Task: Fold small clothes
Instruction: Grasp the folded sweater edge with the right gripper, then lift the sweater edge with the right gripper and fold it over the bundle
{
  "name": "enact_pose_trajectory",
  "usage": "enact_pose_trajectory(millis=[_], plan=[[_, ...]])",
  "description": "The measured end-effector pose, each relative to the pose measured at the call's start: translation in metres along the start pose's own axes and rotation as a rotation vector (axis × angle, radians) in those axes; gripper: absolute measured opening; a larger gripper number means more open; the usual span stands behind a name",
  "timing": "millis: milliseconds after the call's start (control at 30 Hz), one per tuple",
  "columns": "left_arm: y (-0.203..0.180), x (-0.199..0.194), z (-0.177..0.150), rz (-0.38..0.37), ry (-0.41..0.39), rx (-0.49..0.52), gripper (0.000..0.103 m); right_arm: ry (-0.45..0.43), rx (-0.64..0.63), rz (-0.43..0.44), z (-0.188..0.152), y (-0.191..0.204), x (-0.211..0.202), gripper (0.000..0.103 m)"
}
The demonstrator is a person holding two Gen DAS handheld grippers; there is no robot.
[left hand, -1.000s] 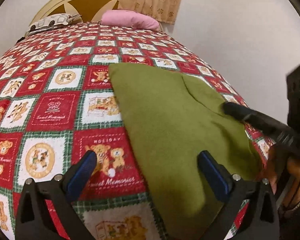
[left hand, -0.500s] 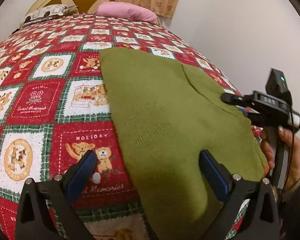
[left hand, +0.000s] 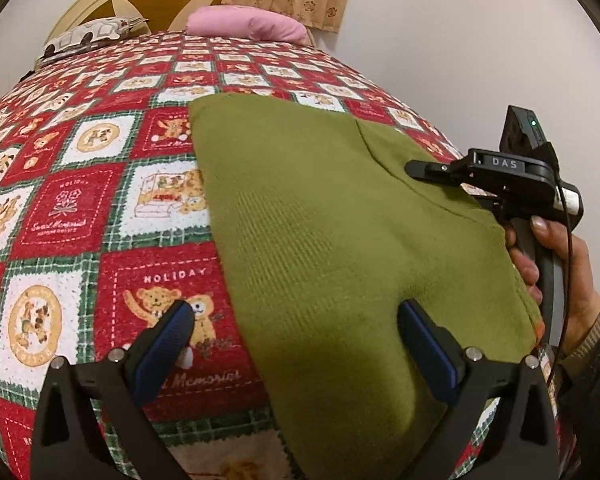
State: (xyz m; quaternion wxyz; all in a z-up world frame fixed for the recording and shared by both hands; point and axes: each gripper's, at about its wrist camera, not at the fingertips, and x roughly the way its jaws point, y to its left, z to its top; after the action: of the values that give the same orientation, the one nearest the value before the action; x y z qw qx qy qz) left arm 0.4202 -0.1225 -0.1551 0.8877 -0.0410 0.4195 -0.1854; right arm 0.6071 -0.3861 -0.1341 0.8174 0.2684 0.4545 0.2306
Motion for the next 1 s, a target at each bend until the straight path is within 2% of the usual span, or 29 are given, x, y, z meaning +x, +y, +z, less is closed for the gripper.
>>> enact_pose_trajectory(millis=[100, 200, 333, 433, 467, 500, 533, 600, 700, 767, 1000], plan=[[-0.001, 0.0, -0.001, -0.002, -0.001, 0.002, 0.103, -0.009, -0.003, 0.009, -0.002, -0.001, -0.002, 0.031], [-0.001, 0.0, 0.0, -0.004, -0.001, 0.005, 0.103, -0.017, -0.07, 0.001, -0.008, 0.008, -0.004, 0.03], [-0.001, 0.001, 0.0, -0.006, -0.001, 0.006, 0.103, -0.011, -0.026, 0.013, -0.006, 0.002, 0.0, 0.03], [-0.004, 0.001, 0.0, -0.036, -0.001, 0.021, 0.093, -0.007, -0.001, 0.022, -0.005, -0.002, 0.0, 0.03], [-0.005, 0.0, 0.0, -0.064, 0.001, 0.031, 0.081, -0.006, -0.003, 0.019, -0.006, -0.002, 0.001, 0.029], [-0.006, 0.0, 0.001, -0.082, 0.002, 0.038, 0.077, -0.007, -0.01, 0.011, -0.006, 0.0, 0.0, 0.028], [-0.008, -0.001, 0.001, -0.077, 0.001, 0.043, 0.076, -0.01, -0.021, -0.002, -0.007, 0.002, 0.0, 0.027], [-0.01, -0.003, 0.002, -0.073, 0.005, 0.049, 0.068, -0.02, -0.058, -0.046, -0.009, 0.012, -0.001, 0.025], [-0.013, -0.016, 0.006, -0.055, -0.003, 0.057, 0.047, -0.045, -0.063, -0.067, -0.011, 0.027, -0.009, 0.022], [-0.013, -0.027, 0.006, -0.054, -0.002, 0.05, 0.044, -0.07, -0.068, -0.032, -0.017, 0.04, -0.019, 0.022], [-0.008, -0.08, -0.011, 0.009, -0.045, 0.087, 0.041, -0.072, -0.17, -0.024, -0.043, 0.097, -0.034, 0.021]])
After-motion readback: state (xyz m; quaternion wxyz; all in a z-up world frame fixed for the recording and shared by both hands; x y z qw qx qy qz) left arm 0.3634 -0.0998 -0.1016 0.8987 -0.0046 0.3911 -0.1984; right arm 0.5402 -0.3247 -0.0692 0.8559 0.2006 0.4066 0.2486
